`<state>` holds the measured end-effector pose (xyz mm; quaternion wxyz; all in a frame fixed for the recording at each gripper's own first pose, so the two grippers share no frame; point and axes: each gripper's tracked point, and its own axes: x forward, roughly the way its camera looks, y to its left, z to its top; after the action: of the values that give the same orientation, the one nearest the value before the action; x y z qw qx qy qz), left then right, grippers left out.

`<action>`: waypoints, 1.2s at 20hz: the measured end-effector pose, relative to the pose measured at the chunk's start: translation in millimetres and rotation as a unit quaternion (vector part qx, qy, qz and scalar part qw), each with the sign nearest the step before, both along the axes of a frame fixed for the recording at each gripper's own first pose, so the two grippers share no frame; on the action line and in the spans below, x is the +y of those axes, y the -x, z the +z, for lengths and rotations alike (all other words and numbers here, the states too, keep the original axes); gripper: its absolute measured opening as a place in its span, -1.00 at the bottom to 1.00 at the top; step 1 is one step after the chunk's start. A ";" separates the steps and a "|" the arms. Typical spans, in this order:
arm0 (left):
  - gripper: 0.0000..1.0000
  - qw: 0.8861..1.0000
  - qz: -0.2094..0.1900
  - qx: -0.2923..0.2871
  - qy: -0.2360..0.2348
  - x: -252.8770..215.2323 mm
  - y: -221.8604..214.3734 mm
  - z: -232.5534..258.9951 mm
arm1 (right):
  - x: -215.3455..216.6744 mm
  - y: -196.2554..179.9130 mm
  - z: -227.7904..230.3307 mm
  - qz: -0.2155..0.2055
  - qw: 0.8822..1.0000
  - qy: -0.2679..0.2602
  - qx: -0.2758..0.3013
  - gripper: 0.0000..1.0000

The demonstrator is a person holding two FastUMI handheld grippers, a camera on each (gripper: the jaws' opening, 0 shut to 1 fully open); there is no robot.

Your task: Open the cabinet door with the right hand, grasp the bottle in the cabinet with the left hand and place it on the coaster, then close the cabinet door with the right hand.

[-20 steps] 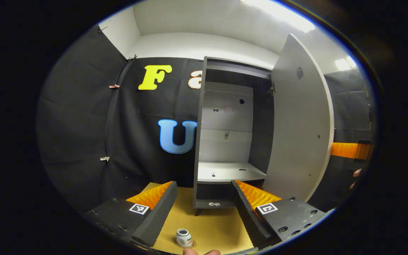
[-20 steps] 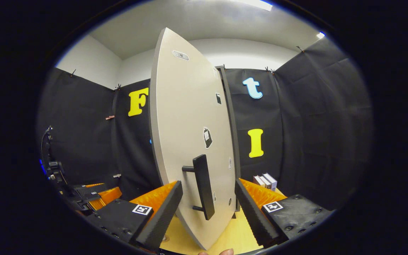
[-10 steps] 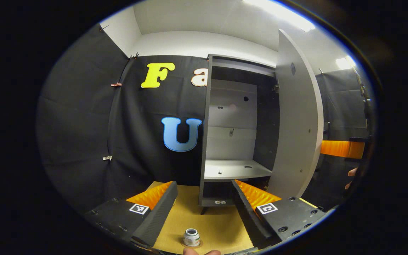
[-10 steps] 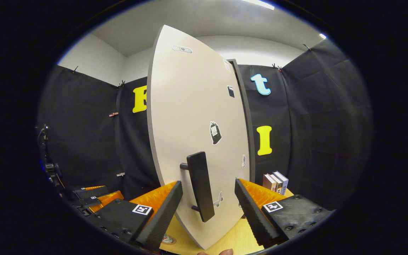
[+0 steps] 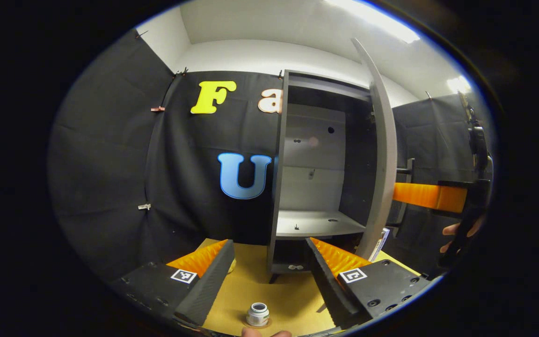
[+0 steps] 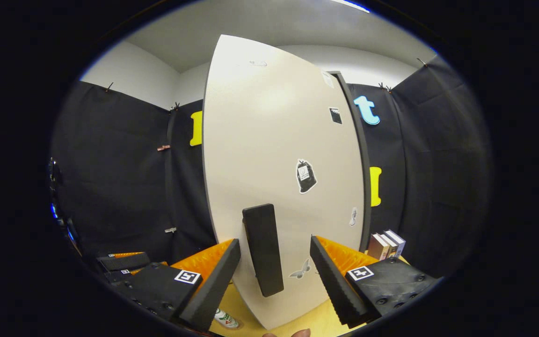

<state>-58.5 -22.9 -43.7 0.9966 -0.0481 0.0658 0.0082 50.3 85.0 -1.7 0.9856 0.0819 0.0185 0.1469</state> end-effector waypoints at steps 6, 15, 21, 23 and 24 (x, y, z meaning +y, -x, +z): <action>0.89 1.000 0.005 0.006 0.004 9.8 -5.5 -4.2 | 9.7 5.7 -2.5 0.003 0.999 0.028 -0.015 0.95; 0.89 1.000 -0.011 0.003 -0.013 -5.0 -16.2 0.8 | -23.7 4.4 -0.9 -0.031 0.999 0.033 -0.017 0.95; 0.89 1.000 -0.020 -0.001 -0.021 -36.0 -29.1 9.3 | -69.7 1.8 -0.6 -0.062 0.997 0.038 -0.023 0.95; 0.89 0.999 -0.022 -0.003 -0.026 -51.4 -34.7 13.1 | -88.2 0.6 -1.6 -0.070 0.997 0.036 -0.023 0.95; 0.89 0.999 -0.023 -0.004 -0.031 -59.5 -38.1 14.6 | -99.5 -2.5 -1.7 -0.075 0.996 0.035 -0.024 0.95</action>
<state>-20.4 -82.4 -29.1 0.9979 -0.0154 0.0622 -0.0129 52.8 -14.5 -3.4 0.9963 0.0447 -0.0066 0.0734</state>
